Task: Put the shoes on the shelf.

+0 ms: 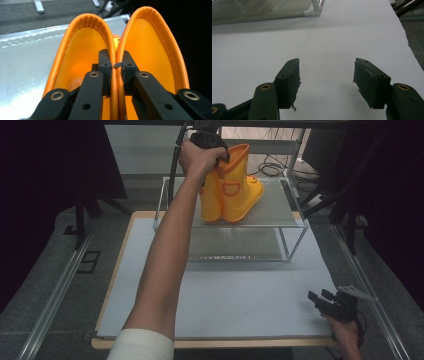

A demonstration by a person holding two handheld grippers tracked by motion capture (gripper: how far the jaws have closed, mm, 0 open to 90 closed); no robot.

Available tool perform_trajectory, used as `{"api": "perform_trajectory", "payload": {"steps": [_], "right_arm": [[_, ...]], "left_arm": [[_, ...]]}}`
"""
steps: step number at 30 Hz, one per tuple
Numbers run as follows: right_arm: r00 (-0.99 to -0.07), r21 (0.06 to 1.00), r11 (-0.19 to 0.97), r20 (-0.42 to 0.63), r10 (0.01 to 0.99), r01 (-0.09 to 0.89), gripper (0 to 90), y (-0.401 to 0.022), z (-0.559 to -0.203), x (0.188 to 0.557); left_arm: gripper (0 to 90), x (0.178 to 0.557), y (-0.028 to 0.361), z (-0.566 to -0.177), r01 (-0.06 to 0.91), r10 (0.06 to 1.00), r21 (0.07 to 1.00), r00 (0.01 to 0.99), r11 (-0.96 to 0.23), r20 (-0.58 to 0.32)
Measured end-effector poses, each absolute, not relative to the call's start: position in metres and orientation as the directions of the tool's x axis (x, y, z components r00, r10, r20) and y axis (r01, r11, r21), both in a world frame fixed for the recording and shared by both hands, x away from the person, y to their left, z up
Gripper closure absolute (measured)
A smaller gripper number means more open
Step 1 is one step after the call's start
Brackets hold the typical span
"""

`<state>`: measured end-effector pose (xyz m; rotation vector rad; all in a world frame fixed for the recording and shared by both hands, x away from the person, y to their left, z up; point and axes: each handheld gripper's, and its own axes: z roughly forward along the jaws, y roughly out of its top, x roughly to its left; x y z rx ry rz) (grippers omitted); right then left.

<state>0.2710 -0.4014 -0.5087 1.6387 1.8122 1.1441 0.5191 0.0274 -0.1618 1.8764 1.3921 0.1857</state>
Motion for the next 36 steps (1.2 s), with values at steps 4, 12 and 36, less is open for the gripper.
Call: {"api": "perform_trajectory", "payload": {"steps": [4, 12, 36], "right_arm": [[-0.197, 0.800, -0.046, 0.203, 0.959, 0.598, 37.1, -0.402, -0.510, 0.272], [-0.204, 0.800, -0.038, 0.199, 0.959, 0.598, 37.1, -0.401, -0.510, 0.272], [-0.230, 0.798, 0.002, 0.171, 0.958, 0.602, 37.0, -0.394, -0.513, 0.273]], "left_arm": [[82.4, 0.527, 0.028, -0.167, 0.757, 0.900, 0.651, 0.325, -0.064, -0.290], [82.1, 0.535, 0.034, -0.182, 0.767, 0.924, 0.641, 0.249, -0.006, -0.289], [52.2, 0.498, 0.041, -0.143, 0.657, 0.862, 0.749, 0.429, -0.092, -0.270]]}}
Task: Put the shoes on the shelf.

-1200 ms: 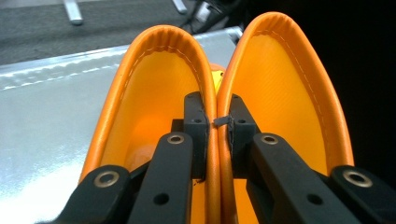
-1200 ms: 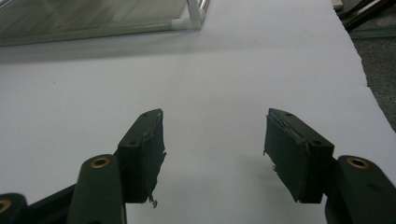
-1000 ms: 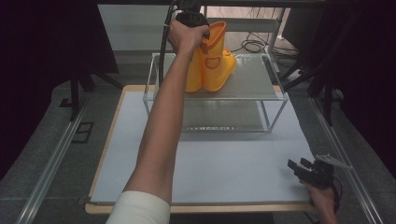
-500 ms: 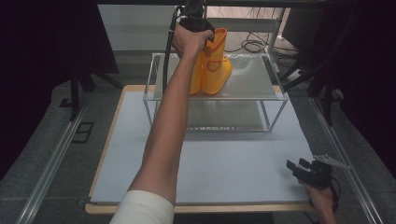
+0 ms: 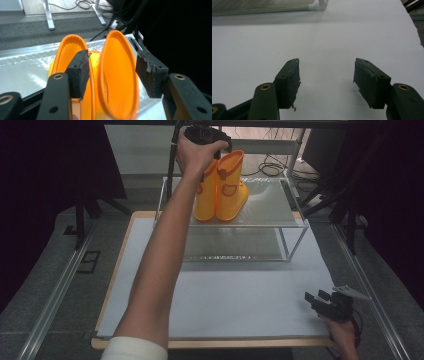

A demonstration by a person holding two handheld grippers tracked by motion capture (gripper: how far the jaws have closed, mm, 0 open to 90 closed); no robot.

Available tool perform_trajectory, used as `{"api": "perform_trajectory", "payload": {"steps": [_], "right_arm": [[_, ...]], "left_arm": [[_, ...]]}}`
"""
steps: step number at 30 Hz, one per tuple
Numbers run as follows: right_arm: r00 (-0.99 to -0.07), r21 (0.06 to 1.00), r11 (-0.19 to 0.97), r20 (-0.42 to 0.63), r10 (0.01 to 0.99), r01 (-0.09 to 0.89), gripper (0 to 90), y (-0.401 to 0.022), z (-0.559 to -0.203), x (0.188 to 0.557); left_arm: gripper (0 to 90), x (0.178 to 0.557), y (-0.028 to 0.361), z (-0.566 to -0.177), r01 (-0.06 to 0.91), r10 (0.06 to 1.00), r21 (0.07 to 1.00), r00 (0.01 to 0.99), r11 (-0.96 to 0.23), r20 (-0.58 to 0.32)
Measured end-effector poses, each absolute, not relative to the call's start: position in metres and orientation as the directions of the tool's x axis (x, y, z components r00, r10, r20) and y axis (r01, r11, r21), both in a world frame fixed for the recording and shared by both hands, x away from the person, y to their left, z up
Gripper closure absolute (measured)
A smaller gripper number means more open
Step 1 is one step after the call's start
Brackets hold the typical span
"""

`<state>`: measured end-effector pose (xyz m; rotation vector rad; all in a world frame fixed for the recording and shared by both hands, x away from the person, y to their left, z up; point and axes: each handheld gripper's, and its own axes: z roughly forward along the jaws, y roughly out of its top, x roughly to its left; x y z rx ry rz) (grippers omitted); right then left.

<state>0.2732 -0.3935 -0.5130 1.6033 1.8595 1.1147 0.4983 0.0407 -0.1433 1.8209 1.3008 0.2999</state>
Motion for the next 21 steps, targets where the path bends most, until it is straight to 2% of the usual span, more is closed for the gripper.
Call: {"api": "perform_trajectory", "payload": {"steps": [4, 11, 17, 21], "right_arm": [[-0.230, 0.798, 0.001, 0.172, 0.958, 0.602, 37.0, -0.393, -0.512, 0.273], [-0.237, 0.802, 0.011, 0.163, 0.958, 0.597, 37.0, -0.391, -0.511, 0.271], [-0.242, 0.804, 0.017, 0.159, 0.957, 0.595, 37.0, -0.388, -0.510, 0.271], [-0.243, 0.801, 0.021, 0.157, 0.957, 0.599, 37.0, -0.388, -0.511, 0.272]], "left_arm": [[65.8, 0.466, 0.061, -0.138, 0.619, 0.832, 0.769, 0.503, -0.158, -0.234], [77.2, 0.419, 0.083, -0.144, 0.591, 0.795, 0.774, 0.572, -0.228, -0.202], [86.2, 0.404, 0.096, -0.157, 0.590, 0.782, 0.769, 0.589, -0.246, -0.202], [89.0, 0.400, 0.104, -0.166, 0.582, 0.761, 0.767, 0.617, -0.271, -0.199]]}}
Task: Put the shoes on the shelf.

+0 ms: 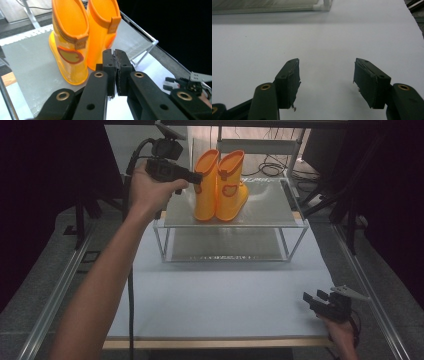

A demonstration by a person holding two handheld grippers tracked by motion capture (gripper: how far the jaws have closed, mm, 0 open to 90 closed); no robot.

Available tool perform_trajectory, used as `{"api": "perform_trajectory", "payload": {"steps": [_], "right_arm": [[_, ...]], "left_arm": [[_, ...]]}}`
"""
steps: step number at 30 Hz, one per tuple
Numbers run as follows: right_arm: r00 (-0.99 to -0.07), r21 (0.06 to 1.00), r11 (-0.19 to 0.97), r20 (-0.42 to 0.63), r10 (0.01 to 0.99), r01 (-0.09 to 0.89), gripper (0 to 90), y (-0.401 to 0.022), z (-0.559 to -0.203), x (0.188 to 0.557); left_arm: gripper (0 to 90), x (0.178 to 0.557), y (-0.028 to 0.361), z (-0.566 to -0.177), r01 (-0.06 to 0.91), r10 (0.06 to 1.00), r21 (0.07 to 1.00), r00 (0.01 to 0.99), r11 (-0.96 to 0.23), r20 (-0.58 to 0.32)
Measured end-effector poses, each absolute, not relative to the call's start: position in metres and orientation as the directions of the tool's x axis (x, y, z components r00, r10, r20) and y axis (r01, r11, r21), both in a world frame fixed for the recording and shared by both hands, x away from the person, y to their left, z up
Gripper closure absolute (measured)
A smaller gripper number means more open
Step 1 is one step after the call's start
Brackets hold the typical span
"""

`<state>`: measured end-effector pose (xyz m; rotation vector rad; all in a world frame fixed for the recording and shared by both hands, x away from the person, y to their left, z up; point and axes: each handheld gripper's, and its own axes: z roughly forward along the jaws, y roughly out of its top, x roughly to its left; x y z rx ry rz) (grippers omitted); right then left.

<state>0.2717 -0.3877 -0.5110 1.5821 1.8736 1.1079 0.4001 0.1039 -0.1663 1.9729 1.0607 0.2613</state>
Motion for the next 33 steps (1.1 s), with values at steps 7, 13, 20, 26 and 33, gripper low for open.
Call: {"api": "perform_trajectory", "payload": {"steps": [7, 13, 20, 26, 33], "right_arm": [[-0.238, 0.799, 0.018, 0.158, 0.958, 0.601, 37.1, -0.390, -0.512, 0.271], [-0.242, 0.797, 0.026, 0.151, 0.958, 0.603, 37.1, -0.389, -0.512, 0.272], [-0.245, 0.787, 0.033, 0.151, 0.958, 0.615, 37.1, -0.388, -0.515, 0.273], [-0.251, 0.790, 0.042, 0.143, 0.957, 0.611, 37.1, -0.388, -0.515, 0.272], [-0.245, 0.794, 0.032, 0.150, 0.958, 0.608, 37.1, -0.389, -0.515, 0.272]], "left_arm": [[89.4, 0.401, 0.114, -0.188, 0.598, 0.761, 0.749, 0.617, -0.285, -0.203], [89.3, 0.416, 0.122, -0.226, 0.647, 0.781, 0.715, 0.578, -0.263, -0.236], [89.3, 0.428, 0.125, -0.251, 0.672, 0.786, 0.690, 0.567, -0.269, -0.245], [89.4, 0.436, 0.130, -0.267, 0.695, 0.799, 0.666, 0.549, -0.271, -0.247], [89.1, 0.454, 0.132, -0.293, 0.725, 0.821, 0.642, 0.510, -0.250, -0.256]]}}
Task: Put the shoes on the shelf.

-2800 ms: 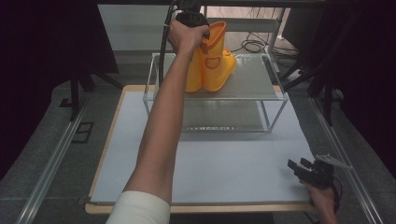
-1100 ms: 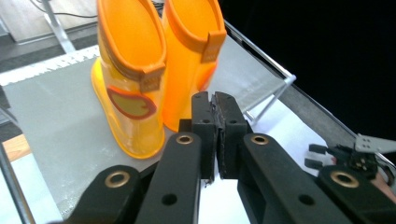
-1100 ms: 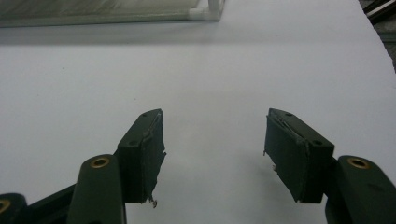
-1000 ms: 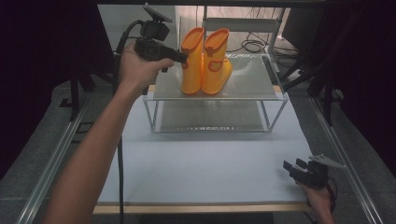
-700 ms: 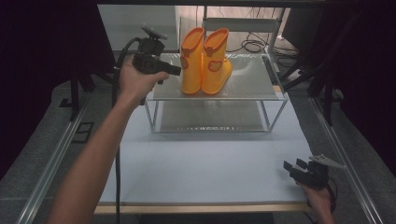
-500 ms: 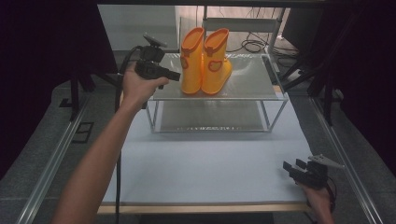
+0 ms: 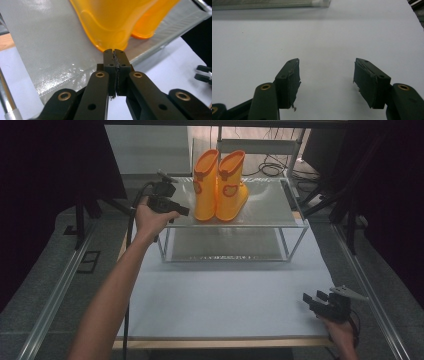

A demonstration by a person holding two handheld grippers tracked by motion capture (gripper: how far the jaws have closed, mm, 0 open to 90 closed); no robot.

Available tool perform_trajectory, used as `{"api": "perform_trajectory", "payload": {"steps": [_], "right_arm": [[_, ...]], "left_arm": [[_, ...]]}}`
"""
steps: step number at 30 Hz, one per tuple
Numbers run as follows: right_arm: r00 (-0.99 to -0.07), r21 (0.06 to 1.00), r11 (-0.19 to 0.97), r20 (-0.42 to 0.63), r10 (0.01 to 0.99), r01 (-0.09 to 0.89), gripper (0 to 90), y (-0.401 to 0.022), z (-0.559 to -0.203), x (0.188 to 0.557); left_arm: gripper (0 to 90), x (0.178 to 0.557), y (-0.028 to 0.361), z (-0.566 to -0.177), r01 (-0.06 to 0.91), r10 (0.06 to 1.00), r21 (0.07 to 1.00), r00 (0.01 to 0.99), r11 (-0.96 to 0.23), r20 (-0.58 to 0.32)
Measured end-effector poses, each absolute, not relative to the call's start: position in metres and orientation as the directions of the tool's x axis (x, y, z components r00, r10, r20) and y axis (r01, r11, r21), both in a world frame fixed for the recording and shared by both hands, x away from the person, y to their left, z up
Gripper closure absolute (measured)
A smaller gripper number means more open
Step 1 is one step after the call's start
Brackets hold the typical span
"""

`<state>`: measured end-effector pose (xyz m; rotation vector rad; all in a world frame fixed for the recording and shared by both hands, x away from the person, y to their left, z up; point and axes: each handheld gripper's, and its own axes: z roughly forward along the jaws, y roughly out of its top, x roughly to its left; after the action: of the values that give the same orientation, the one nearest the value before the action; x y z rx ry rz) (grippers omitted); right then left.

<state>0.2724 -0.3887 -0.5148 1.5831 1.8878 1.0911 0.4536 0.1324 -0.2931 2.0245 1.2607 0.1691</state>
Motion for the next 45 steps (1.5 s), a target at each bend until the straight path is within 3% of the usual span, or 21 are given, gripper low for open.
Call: {"api": "perform_trajectory", "payload": {"steps": [14, 32, 43, 45], "right_arm": [[-0.233, 0.794, 0.028, 0.145, 0.962, 0.607, 37.1, -0.393, -0.515, 0.272], [-0.256, 0.789, 0.042, 0.148, 0.955, 0.613, 37.1, -0.384, -0.516, 0.275], [-0.259, 0.788, 0.044, 0.149, 0.954, 0.614, 37.2, -0.384, -0.516, 0.275], [-0.257, 0.788, 0.042, 0.149, 0.955, 0.615, 37.1, -0.384, -0.517, 0.275]], "left_arm": [[89.1, 0.475, 0.116, -0.322, 0.741, 0.827, 0.631, 0.490, -0.229, -0.276], [90.0, 0.470, 0.086, -0.315, 0.737, 0.805, 0.638, 0.508, -0.221, -0.307], [89.8, 0.471, 0.092, -0.317, 0.742, 0.798, 0.638, 0.505, -0.208, -0.328], [89.8, 0.473, 0.098, -0.318, 0.735, 0.824, 0.646, 0.485, -0.204, -0.291]]}}
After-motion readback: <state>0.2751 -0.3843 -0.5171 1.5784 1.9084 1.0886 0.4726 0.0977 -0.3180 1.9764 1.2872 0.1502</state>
